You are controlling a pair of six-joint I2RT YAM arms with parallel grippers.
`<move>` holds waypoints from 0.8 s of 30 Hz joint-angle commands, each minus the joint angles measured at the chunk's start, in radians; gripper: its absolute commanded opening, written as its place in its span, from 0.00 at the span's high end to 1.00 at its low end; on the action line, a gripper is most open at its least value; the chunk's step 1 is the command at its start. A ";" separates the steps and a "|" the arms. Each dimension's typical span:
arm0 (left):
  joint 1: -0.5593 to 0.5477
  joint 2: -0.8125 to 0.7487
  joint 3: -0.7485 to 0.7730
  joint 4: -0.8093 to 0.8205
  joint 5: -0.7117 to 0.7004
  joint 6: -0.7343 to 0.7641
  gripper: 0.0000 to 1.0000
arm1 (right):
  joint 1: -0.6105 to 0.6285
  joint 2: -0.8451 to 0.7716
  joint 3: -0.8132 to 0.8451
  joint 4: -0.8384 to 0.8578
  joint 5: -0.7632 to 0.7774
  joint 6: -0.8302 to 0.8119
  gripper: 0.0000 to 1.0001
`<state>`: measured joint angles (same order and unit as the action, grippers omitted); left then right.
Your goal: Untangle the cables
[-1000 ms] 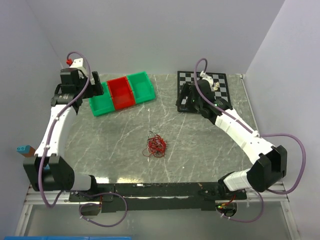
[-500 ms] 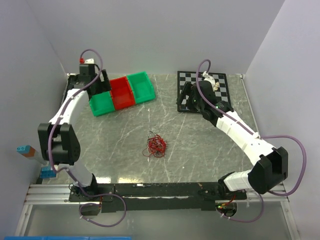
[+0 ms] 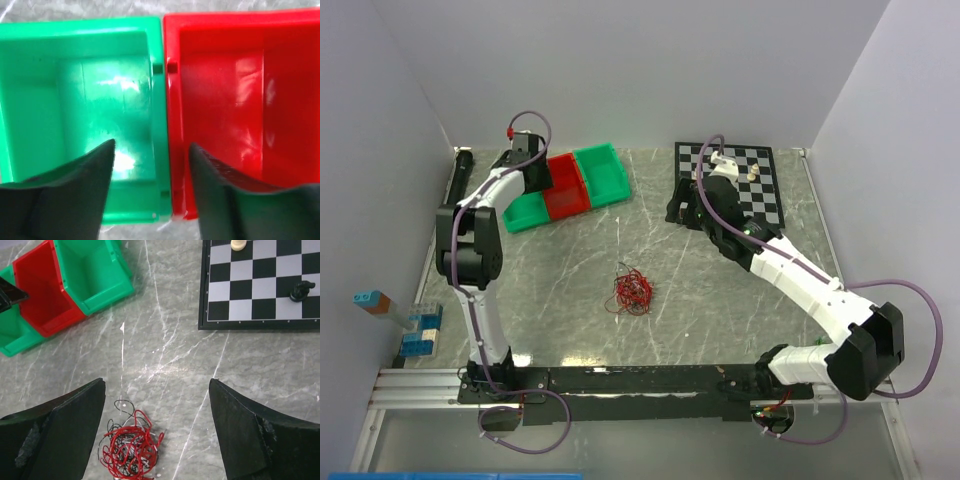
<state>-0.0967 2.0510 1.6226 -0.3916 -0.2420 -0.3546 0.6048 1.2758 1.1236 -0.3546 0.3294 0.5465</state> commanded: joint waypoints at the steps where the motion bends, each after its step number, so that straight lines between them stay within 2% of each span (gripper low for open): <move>1: -0.018 0.000 0.004 0.104 -0.048 0.032 0.47 | 0.010 -0.010 -0.001 0.045 0.043 -0.016 0.10; 3: -0.029 -0.026 -0.088 0.193 -0.066 0.071 0.50 | 0.010 0.005 0.011 0.048 0.043 -0.007 0.10; 5: -0.035 -0.041 -0.133 0.214 -0.074 0.083 0.55 | 0.012 0.026 0.030 0.054 0.039 -0.005 0.11; 10: -0.044 -0.090 -0.228 0.223 -0.100 0.108 0.76 | 0.012 0.097 0.074 0.066 0.034 -0.016 0.15; 17: -0.090 -0.268 -0.473 0.283 -0.095 0.151 0.77 | 0.016 0.175 0.070 0.081 0.031 -0.016 0.16; 24: -0.193 -0.443 -0.664 0.260 -0.102 0.086 0.74 | 0.061 0.259 0.039 0.101 0.037 -0.014 0.16</move>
<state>-0.2333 1.7046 1.0214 -0.1081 -0.3210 -0.2790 0.6331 1.4940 1.1591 -0.2928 0.3511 0.5369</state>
